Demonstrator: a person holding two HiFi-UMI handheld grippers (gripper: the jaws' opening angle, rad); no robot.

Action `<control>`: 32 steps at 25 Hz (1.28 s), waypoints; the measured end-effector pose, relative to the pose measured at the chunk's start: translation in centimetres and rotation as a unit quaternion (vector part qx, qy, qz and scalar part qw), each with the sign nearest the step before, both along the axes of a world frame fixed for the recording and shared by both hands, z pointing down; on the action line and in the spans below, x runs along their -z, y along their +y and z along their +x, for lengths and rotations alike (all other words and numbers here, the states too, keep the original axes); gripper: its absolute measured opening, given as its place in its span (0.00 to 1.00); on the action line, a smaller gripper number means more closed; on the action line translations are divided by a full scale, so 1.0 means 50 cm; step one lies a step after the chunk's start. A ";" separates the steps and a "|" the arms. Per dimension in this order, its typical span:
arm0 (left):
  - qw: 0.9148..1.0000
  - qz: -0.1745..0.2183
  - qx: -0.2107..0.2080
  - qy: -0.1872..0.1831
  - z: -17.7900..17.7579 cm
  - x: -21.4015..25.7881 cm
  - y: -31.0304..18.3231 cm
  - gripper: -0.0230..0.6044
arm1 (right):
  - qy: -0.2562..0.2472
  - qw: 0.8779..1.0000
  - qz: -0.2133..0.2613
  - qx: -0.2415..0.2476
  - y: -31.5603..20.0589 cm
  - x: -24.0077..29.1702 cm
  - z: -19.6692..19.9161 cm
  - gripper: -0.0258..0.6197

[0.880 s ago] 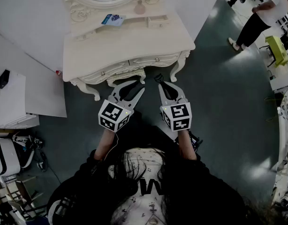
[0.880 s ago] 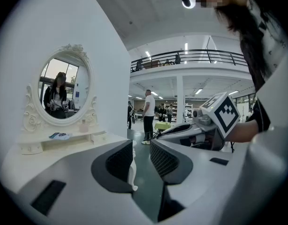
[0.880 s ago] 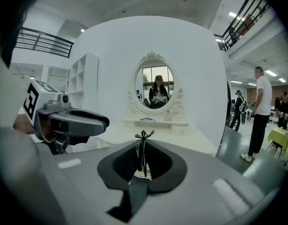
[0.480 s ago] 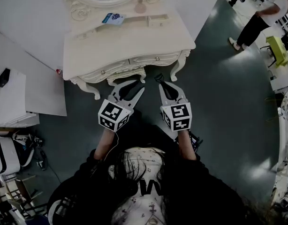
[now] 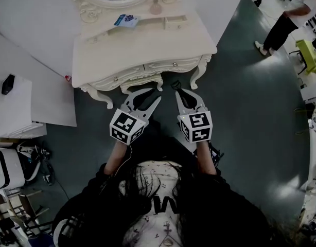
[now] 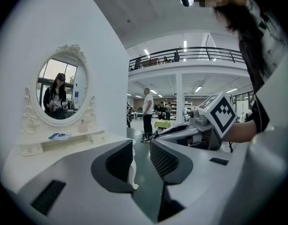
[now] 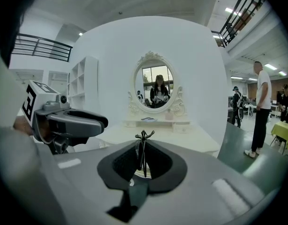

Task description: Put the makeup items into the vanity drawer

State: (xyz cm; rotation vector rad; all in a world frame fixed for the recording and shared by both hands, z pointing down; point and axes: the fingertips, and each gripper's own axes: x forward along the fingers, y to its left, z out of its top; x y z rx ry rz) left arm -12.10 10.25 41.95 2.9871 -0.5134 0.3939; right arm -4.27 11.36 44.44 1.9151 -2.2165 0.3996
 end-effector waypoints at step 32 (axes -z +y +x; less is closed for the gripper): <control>0.998 -0.033 -0.058 -0.006 0.189 -0.038 -0.425 0.22 | -0.019 0.998 -0.051 -0.032 -0.410 -0.042 0.180 0.09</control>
